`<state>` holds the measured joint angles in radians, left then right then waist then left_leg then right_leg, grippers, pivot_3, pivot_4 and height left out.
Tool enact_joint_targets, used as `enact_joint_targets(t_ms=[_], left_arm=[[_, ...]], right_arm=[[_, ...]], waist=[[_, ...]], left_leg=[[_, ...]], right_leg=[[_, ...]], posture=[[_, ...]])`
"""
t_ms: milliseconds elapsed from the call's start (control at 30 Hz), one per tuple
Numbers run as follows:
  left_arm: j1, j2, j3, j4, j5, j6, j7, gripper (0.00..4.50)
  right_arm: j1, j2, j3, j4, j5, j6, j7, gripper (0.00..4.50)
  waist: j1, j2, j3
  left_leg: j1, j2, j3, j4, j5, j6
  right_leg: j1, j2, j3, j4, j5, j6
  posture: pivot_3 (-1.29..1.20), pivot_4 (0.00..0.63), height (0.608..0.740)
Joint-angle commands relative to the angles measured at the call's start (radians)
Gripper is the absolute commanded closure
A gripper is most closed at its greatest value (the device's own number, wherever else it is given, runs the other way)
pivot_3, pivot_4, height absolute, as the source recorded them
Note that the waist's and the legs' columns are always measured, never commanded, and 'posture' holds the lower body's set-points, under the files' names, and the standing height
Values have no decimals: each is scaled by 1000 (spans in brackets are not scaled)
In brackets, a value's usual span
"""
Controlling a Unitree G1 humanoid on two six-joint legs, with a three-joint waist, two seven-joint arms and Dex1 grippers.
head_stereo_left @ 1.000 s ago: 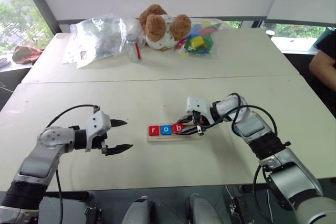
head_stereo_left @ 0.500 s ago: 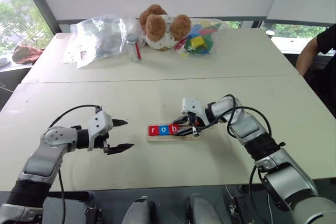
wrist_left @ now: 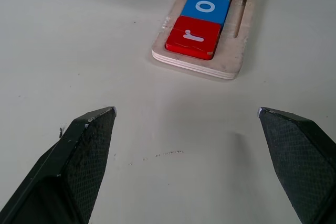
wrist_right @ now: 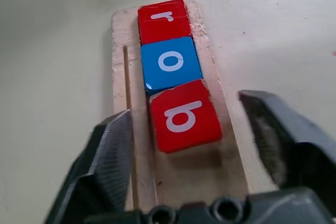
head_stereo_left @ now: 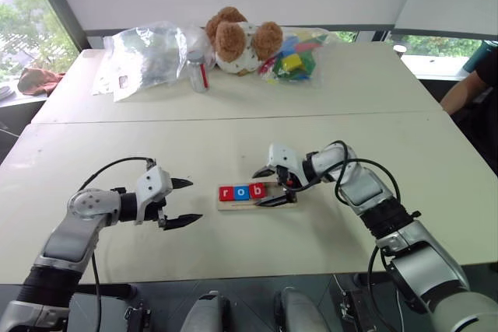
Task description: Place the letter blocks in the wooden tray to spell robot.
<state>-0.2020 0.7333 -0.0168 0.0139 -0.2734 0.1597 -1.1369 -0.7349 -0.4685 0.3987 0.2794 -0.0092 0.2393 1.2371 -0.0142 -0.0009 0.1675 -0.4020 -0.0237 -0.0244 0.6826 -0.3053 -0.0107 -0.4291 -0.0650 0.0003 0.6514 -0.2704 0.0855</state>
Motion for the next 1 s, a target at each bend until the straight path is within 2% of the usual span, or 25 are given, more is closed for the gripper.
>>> enact_joint_targets(t_ms=[33,467,1000], left_arm=[[-19,-1,9,4,-7,-14,-2,0],[-64,-12,-10,26,2,-13,-7,0],[-78,-23,-13,24,10,-8,-6,0]], right_arm=[[-14,5,-29,-50,22,18,-10,19],[79,-29,-51,-228,68,150,-40,19],[132,-42,-26,-271,71,173,-36,19]], waist=[[0,0,0],[1,0,0],[1,0,0]], left_leg=[[0,0,0,0,0,0],[0,0,0,0,0,0],[0,0,0,1,0,0]], right_leg=[[0,0,0,0,0,0],[0,0,0,1,0,0],[0,1,-1,1,0,0]], posture=[[0,150,740],[0,150,740],[0,150,740]])
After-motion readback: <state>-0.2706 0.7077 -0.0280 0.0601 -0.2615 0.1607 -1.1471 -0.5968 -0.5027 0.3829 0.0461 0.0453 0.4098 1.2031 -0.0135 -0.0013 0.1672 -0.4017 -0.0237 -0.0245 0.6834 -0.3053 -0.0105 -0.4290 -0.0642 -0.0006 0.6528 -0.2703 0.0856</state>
